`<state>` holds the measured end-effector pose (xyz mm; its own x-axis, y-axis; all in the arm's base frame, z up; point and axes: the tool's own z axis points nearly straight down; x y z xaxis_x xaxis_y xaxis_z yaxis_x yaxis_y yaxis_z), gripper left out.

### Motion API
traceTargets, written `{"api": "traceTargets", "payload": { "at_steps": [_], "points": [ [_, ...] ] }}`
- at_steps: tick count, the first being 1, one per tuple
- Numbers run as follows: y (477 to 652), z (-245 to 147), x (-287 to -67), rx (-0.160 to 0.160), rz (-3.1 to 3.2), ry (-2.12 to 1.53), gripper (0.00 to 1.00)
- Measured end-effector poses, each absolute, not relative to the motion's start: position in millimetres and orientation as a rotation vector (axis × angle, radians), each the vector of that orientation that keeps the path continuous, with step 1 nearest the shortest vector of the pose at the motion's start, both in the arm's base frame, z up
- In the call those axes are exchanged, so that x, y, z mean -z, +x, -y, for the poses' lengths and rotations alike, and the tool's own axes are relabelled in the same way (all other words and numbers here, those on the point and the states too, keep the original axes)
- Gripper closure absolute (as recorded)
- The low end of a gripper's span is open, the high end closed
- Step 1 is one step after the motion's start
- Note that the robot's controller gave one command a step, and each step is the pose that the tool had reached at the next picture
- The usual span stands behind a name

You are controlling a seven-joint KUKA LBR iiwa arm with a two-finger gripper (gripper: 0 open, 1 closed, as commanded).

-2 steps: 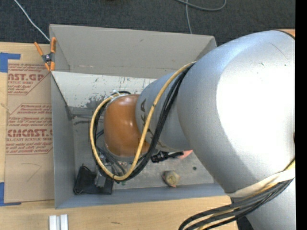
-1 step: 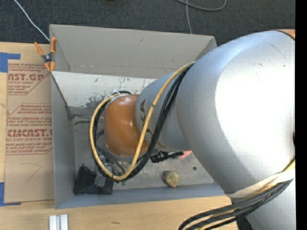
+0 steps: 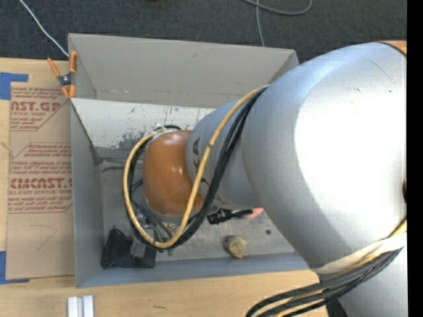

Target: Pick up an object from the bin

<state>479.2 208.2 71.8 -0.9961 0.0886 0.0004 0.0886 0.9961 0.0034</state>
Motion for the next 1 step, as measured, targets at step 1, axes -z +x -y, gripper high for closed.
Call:
{"api": "traceTargets", "payload": {
  "at_steps": [1],
  "points": [
    [479.2, -208.2, -71.8, 0.005, 3.138, -0.139, 1.0]
  ]
}}
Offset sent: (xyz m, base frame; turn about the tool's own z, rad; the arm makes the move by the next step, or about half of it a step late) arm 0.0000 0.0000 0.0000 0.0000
